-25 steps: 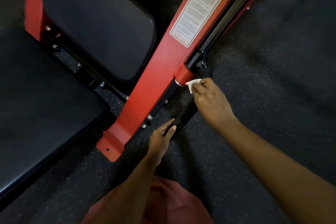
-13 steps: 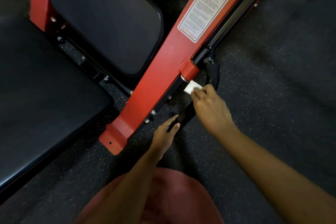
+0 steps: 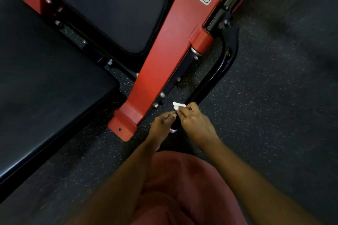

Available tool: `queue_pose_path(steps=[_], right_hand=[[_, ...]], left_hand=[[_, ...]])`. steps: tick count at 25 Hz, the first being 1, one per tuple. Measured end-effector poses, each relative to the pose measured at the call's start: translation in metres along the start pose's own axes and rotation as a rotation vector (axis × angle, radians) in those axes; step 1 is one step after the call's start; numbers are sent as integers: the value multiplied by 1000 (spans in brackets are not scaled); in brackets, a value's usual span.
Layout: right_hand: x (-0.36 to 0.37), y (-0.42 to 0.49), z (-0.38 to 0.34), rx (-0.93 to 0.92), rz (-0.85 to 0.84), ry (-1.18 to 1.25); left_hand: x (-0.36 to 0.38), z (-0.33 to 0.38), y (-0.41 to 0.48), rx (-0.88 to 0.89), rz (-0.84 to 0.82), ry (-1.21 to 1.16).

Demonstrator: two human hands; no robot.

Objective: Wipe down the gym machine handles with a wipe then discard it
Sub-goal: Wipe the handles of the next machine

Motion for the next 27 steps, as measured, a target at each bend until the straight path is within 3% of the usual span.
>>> queue_pose_path(steps=[2, 6, 11, 15, 17, 20, 23, 25, 27], right_hand=[[-8, -4, 1, 8, 91, 24], [-20, -4, 19, 85, 443, 29], [39, 4, -9, -8, 448, 56], [78, 4, -24, 99, 206, 276], [81, -1, -30, 107, 186, 421], [71, -23, -27, 250, 447, 558], [59, -43, -14, 753, 907, 826], [46, -33, -14, 926, 1040, 1024], [40, -10, -20, 939, 1106, 1157]], left_hand=[[2, 0, -3, -10, -14, -1], [2, -2, -6, -71, -7, -85], [-9, -8, -10, -91, 40, -207], [-18, -9, -6, -97, 88, -199], [-18, -1, -6, -92, 78, -149], [-14, 13, -6, -28, 33, -73], [-9, 21, -2, 28, -6, -1], [-4, 22, -1, 47, -29, 1], [-1, 19, 1, 42, -54, -8]])
Point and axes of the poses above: each hand's wrist, its own y-axis towards the middle knuckle, its own x-axis out of the palm, z = x × y, the point moved 3 cm from there along y, towards the middle knuckle, and after that the axes turned 2 degrees about -z, right-handed, at the moved point
